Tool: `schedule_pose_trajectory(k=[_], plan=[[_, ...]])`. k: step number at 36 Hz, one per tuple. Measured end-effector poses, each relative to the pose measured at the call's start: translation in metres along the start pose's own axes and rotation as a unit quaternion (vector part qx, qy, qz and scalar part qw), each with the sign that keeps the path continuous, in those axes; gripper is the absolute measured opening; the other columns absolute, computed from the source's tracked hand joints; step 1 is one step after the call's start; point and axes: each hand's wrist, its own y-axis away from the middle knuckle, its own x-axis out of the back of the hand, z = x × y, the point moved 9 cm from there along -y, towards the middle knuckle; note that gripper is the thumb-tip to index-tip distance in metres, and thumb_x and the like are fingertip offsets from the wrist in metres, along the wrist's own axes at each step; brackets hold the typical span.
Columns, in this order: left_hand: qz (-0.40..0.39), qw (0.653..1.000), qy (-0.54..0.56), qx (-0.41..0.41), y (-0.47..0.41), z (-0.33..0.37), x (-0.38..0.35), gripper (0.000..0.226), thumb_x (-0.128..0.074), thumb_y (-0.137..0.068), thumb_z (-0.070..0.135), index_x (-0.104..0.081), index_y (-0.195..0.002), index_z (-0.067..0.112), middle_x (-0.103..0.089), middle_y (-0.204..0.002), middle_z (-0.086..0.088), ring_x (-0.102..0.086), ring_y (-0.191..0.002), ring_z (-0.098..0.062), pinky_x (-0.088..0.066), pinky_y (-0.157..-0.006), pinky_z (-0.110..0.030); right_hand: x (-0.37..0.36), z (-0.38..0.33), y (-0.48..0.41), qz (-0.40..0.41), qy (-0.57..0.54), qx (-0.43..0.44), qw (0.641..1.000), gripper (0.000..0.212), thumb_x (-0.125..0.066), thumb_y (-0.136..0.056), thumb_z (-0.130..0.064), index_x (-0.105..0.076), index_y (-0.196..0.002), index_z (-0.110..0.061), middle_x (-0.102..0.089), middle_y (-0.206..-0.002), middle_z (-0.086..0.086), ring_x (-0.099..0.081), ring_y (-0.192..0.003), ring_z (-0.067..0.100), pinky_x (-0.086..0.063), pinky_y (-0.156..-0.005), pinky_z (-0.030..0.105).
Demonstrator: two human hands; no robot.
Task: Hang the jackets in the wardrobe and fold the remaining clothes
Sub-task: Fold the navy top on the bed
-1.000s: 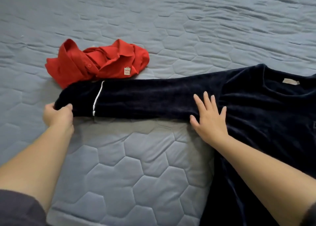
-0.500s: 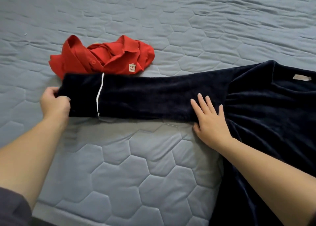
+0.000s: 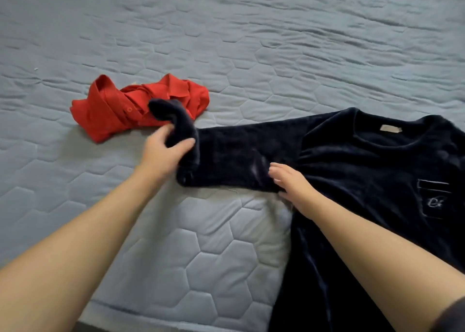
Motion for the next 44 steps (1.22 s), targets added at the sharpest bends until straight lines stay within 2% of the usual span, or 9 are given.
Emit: schedule_pose_trajectory(k=[5,11,16,21,27,32,37,40,44], plan=[[-0.209,0.974,0.044,-0.071,0.075,0.111,-0.132,0.025,-0.065,-0.081,0.0,-0.063,-0.085,0.024,-0.066,-0.075,0.014,-0.056,-0.071,0.006,-0.047,-0.071,-0.014,0.037,-0.038,0.055,-0.127,-0.338,-0.069,0.93,0.065,-0.039,-0.086,-0.069,-0.053,-0.129,-0.023,-0.064,-0.124,0.012,-0.064,-0.108,0.034,-0.05,-0.086,0.056],[-0.33,0.935,0.006,-0.131,0.188,0.171,-0.262,0.022,-0.069,-0.081,0.005,-0.07,-0.102,0.011,-0.066,-0.096,0.007,-0.06,-0.092,-0.002,-0.045,-0.089,-0.019,0.162,-0.043,0.137,-0.083,-0.391,-0.042,0.916,0.065,-0.045,-0.081,-0.064,-0.077,-0.084,-0.008,-0.072,-0.087,0.012,-0.071,-0.078,0.024,-0.057,-0.067,0.034],[-0.465,0.885,0.021,-0.006,0.283,0.152,-0.36,0.024,-0.066,-0.084,0.027,-0.069,-0.109,0.027,-0.069,-0.104,0.014,-0.061,-0.094,0.008,-0.047,-0.091,-0.016,0.272,0.044,0.198,-0.023,-0.332,-0.133,0.933,0.042,-0.061,-0.074,-0.05,-0.068,-0.082,-0.01,-0.068,-0.07,0.01,-0.067,-0.06,0.02,-0.056,-0.056,0.028],[-0.285,0.945,-0.134,0.089,0.294,0.048,-0.346,0.014,-0.061,-0.085,0.014,-0.07,-0.095,0.021,-0.068,-0.095,0.009,-0.062,-0.091,-0.005,-0.045,-0.087,-0.019,0.34,0.149,0.221,0.004,-0.215,-0.226,0.95,0.043,-0.051,-0.085,-0.045,-0.059,-0.12,-0.021,-0.071,-0.098,0.009,-0.068,-0.082,0.026,-0.054,-0.068,0.037],[-0.091,0.918,-0.338,0.184,0.308,-0.059,-0.249,0.024,-0.062,-0.082,0.01,-0.063,-0.105,0.014,-0.057,-0.115,-0.01,-0.054,-0.107,-0.027,-0.045,-0.093,-0.041,0.357,0.217,0.2,0.062,0.063,-0.249,0.965,0.033,-0.059,-0.09,-0.031,-0.054,-0.122,-0.024,-0.061,-0.116,0.0,-0.055,-0.1,0.019,-0.047,-0.085,0.04],[-0.003,0.895,-0.374,0.242,0.323,-0.088,-0.209,0.057,-0.069,-0.08,0.018,-0.045,-0.131,0.012,-0.044,-0.134,-0.014,-0.045,-0.12,-0.036,-0.038,-0.099,-0.049,0.359,0.218,0.179,0.14,0.198,-0.168,0.956,0.036,-0.069,-0.082,-0.024,-0.052,-0.113,-0.021,-0.06,-0.096,-0.001,-0.056,-0.077,0.012,-0.04,-0.059,0.026],[-0.061,0.888,-0.28,0.359,0.349,-0.132,-0.196,0.044,-0.058,-0.092,0.035,-0.056,-0.121,0.003,-0.06,-0.121,-0.023,-0.054,-0.113,-0.039,-0.042,-0.091,-0.041,0.365,0.223,0.176,0.195,0.226,-0.154,0.942,0.009,-0.061,-0.078,-0.01,-0.06,-0.081,-0.019,-0.065,-0.082,0.008,-0.065,-0.08,0.028,-0.058,-0.074,0.042],[-0.048,0.867,-0.314,0.383,0.373,-0.142,-0.171,0.043,-0.052,-0.093,0.045,-0.059,-0.115,0.009,-0.062,-0.116,-0.02,-0.055,-0.108,-0.039,-0.044,-0.083,-0.04,0.391,0.235,0.195,0.245,0.237,-0.189,0.921,0.013,-0.056,-0.08,-0.007,-0.066,-0.089,-0.009,-0.067,-0.091,0.019,-0.064,-0.093,0.039,-0.054,-0.085,0.049],[-0.041,0.834,-0.338,0.434,0.397,-0.149,-0.158,0.048,-0.047,-0.093,0.053,-0.053,-0.116,0.01,-0.06,-0.117,-0.019,-0.055,-0.107,-0.037,-0.042,-0.08,-0.038,0.407,0.249,0.222,0.24,0.269,-0.249,0.899,0.016,-0.055,-0.084,-0.006,-0.06,-0.099,-0.01,-0.063,-0.095,0.019,-0.062,-0.094,0.04,-0.057,-0.068,0.043]])
